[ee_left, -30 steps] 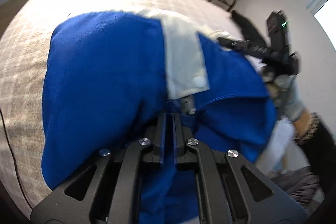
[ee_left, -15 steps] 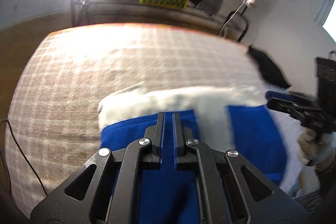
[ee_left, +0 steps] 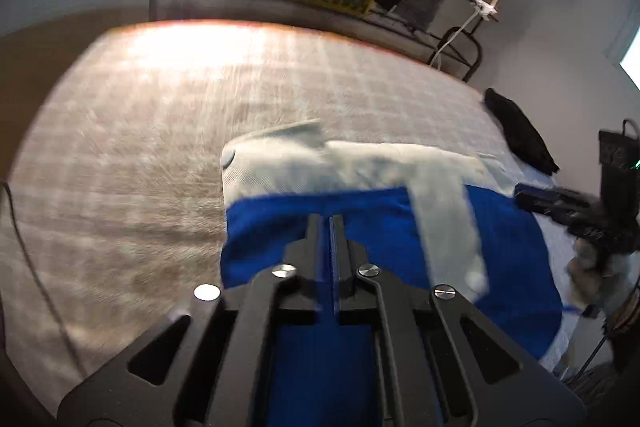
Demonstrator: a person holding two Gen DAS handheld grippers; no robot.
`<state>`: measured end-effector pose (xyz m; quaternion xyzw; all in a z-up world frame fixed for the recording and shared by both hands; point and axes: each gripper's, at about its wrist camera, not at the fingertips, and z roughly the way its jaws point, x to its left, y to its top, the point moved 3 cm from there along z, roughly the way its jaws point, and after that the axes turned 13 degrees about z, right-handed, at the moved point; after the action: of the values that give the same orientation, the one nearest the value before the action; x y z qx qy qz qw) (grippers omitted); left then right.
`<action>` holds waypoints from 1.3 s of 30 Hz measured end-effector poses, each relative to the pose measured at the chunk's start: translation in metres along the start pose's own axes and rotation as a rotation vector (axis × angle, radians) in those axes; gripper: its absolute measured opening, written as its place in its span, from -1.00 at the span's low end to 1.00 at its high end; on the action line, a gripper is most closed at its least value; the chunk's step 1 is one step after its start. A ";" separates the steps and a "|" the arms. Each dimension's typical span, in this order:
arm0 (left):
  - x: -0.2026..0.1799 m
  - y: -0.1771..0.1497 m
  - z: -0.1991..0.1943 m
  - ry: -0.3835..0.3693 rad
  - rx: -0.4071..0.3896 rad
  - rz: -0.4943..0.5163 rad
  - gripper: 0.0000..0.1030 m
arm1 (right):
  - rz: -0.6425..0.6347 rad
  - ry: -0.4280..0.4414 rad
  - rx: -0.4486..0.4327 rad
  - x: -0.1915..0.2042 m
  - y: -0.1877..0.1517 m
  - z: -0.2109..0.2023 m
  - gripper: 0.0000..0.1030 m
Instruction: Fold large clothes
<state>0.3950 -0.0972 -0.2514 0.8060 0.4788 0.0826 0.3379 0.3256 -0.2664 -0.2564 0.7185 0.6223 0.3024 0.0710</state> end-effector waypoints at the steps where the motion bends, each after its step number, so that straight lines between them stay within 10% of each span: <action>1: -0.009 -0.001 -0.016 0.004 -0.020 0.024 -0.93 | 0.001 0.033 -0.018 0.006 -0.002 -0.018 -0.36; 8: -0.061 -0.026 -0.085 -0.075 -0.047 0.021 -0.93 | -0.089 0.257 -0.018 0.070 -0.064 -0.102 0.30; 22: -0.139 -0.096 -0.042 -0.236 0.105 -0.068 -0.93 | -0.174 0.113 0.035 0.090 -0.079 -0.044 -0.16; 30: -0.121 -0.092 -0.059 -0.128 0.061 -0.005 -0.93 | -0.197 -0.241 0.033 0.055 -0.065 -0.003 -0.44; 39: -0.064 -0.112 -0.092 -0.054 0.019 -0.093 -0.93 | -0.142 -0.125 -0.038 0.044 -0.082 -0.074 -0.30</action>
<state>0.2390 -0.0721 -0.2394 0.7881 0.5072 0.0404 0.3464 0.2194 -0.2274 -0.2203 0.6885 0.6602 0.2630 0.1444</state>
